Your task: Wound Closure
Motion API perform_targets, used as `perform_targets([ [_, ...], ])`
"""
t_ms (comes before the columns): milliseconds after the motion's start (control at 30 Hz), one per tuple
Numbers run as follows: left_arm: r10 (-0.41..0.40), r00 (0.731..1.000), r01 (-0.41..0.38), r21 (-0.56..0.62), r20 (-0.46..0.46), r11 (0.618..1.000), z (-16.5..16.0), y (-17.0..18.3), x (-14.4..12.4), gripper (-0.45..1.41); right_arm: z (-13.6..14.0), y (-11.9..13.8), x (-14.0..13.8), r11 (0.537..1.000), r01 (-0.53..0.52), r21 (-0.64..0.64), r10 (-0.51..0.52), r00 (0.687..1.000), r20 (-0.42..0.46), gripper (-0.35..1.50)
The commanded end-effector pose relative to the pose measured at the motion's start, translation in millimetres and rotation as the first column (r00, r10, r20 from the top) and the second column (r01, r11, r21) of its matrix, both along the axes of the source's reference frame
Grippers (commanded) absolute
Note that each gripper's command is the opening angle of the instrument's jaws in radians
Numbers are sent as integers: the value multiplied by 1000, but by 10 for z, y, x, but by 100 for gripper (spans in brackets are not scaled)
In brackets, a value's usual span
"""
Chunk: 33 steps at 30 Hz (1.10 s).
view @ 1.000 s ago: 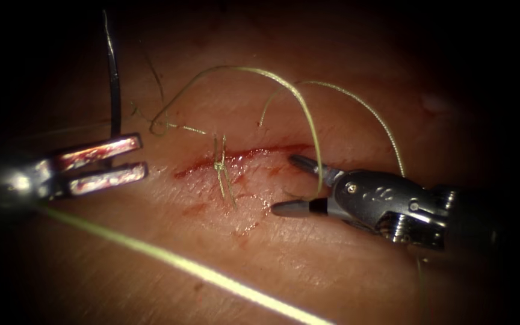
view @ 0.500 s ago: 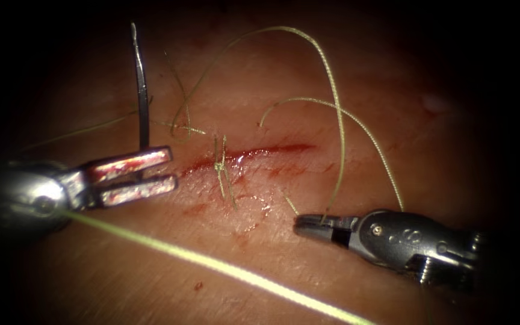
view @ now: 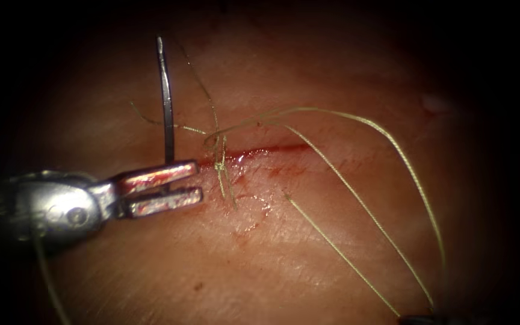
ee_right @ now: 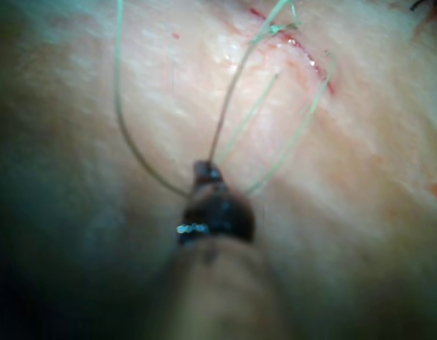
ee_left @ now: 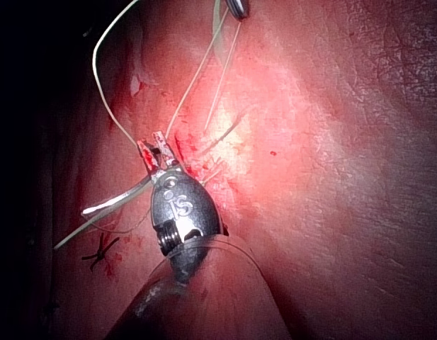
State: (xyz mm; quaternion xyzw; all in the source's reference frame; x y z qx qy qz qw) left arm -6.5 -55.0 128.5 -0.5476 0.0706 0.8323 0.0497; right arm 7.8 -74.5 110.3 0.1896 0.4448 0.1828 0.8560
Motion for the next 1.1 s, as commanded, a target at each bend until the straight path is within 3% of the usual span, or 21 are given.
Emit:
perform_targets([
  [33,3,1000,-3,-1,-1,1000,7,2,-3,-45,-5,-13,-6,1000,2,3,-2,1000,-2,-35],
  [333,10,1000,-10,-1,4,1000,8,1,-7,-45,-39,-48,-52,999,26,34,-27,999,27,-35],
  [567,16,1000,-16,0,1,1000,8,0,-7,-45,-39,-40,-75,1000,-22,11,21,995,100,-32],
  [600,16,1000,-16,0,2,1000,8,0,-7,-45,-40,-36,-74,999,-35,12,33,994,107,37],
  [667,21,1000,-21,2,1,1000,8,1,-3,-45,-48,-24,-71,997,-75,-8,75,990,122,135],
  [800,24,1000,-24,3,-1,1000,6,4,6,-45,-60,-10,-70,997,-60,-50,66,989,131,148],
  [1000,1,1000,-1,3,-21,1000,-2,13,31,-45,-82,11,-75,997,14,-76,-6,994,107,148],
  [1100,-5,1000,5,3,-26,1000,-3,15,38,-45,-86,31,-74,996,-12,-87,19,997,72,136],
])
